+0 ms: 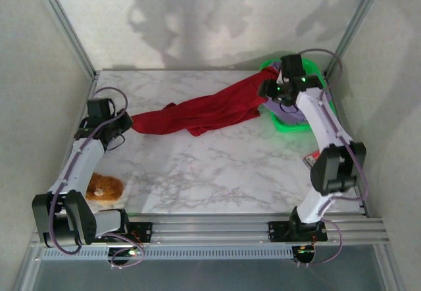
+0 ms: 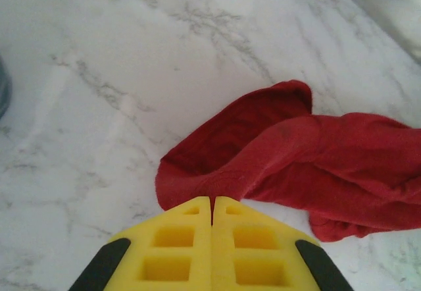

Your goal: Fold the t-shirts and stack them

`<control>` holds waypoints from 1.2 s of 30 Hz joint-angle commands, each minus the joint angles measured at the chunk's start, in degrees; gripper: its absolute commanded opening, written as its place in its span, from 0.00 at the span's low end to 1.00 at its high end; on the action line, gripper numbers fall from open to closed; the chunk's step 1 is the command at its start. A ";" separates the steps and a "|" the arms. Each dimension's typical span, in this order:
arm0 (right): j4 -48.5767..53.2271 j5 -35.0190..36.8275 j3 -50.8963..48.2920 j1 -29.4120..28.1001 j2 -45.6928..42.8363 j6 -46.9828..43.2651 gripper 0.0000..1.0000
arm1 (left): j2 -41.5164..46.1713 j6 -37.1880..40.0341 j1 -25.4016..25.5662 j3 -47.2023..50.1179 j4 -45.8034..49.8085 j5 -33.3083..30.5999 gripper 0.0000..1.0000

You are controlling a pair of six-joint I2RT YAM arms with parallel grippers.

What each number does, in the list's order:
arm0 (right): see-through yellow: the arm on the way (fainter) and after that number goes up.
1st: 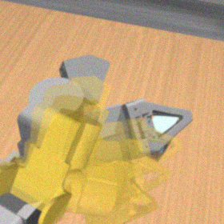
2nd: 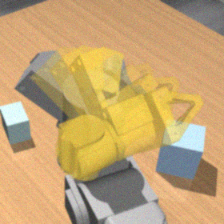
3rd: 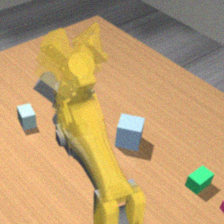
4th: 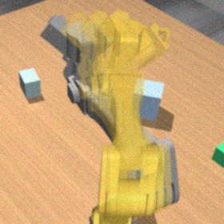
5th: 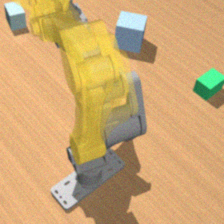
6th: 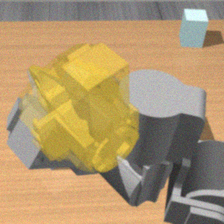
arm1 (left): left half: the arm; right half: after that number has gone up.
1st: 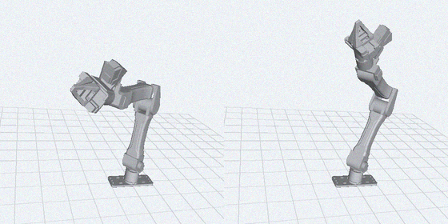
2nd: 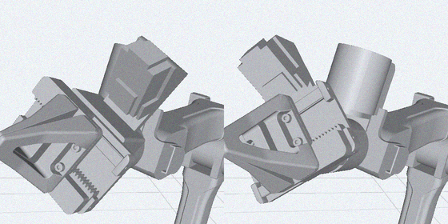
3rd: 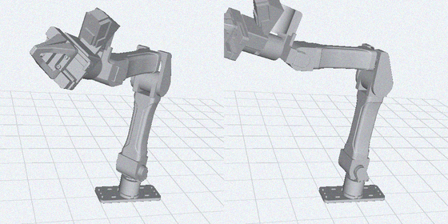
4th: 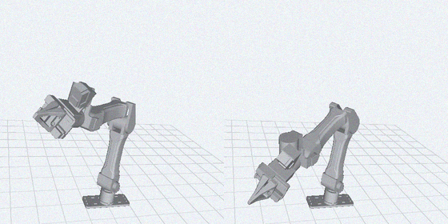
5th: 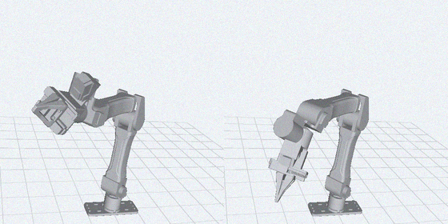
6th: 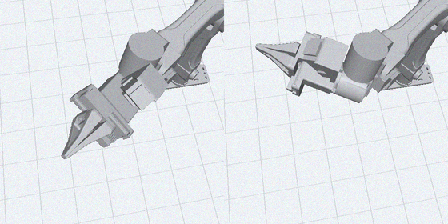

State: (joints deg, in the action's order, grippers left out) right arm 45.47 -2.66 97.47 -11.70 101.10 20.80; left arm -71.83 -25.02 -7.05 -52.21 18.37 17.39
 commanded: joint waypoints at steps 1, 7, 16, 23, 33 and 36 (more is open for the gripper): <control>5.23 1.16 7.87 -1.10 7.71 -6.45 0.62 | -1.87 -0.94 0.11 -1.03 -2.99 2.55 0.00; 4.62 1.51 21.78 -1.23 19.10 -13.12 0.59 | -1.98 -0.56 0.11 -0.88 -3.30 3.17 0.00; 6.79 1.57 39.62 -2.82 32.24 -16.53 0.43 | -2.30 -0.70 0.19 -0.87 -3.92 3.80 0.00; 4.31 4.61 44.01 -2.98 37.74 -16.90 0.44 | -3.53 -1.43 0.19 0.51 -6.29 3.95 0.00; 5.41 5.44 48.54 -3.39 42.03 -17.96 0.40 | -4.30 -1.09 0.63 0.72 -7.82 4.95 0.00; 6.04 5.22 48.61 -3.41 42.58 -18.16 0.39 | -3.97 -1.09 0.63 0.70 -7.67 4.69 0.00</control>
State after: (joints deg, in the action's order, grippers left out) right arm 50.46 1.56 143.61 -14.68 142.74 3.66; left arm -75.81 -25.98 -6.79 -51.46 11.73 21.28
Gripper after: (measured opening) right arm 0.396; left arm 0.047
